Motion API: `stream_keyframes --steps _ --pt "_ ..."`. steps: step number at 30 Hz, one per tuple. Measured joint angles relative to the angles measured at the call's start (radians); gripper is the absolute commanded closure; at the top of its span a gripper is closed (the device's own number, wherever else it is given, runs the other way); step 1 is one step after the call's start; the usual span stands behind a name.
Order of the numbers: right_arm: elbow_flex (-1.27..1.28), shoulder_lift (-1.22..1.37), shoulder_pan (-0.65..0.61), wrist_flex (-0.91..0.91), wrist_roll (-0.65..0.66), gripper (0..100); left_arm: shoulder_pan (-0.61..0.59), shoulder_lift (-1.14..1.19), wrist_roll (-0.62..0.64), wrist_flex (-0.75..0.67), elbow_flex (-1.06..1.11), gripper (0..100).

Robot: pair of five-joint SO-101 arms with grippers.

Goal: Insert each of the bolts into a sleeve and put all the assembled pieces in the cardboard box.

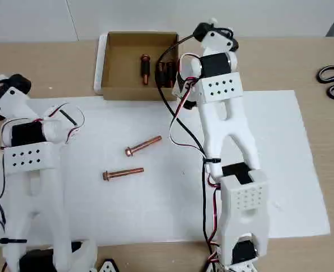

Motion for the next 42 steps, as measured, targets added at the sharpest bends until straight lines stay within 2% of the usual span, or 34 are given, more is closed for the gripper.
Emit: stream_keyframes --steps 9,15,22,30,35,42 --pt "0.015 -0.164 0.0 0.015 0.064 99.6 0.0 -0.018 -0.094 0.11 -0.183 99" --pt "0.207 -0.316 0.0 0.015 0.08 99.6 0.0 -0.186 -0.161 0.146 -0.216 99" --pt "0.454 -0.608 -0.021 0.015 0.08 99.6 0.0 -0.387 -0.247 0.147 -0.218 99" --pt "0.723 -0.888 -0.021 0.015 0.08 99.6 0.0 -0.517 -0.29 0.147 -0.218 99" --pt "0.858 -1.034 -0.021 0.015 0.109 99.6 0.0 -0.608 -0.315 0.203 -0.203 99" --pt "1.083 -1.211 -0.031 -0.026 0.173 99.6 0.0 -0.81 -0.443 0.221 0.0 99"
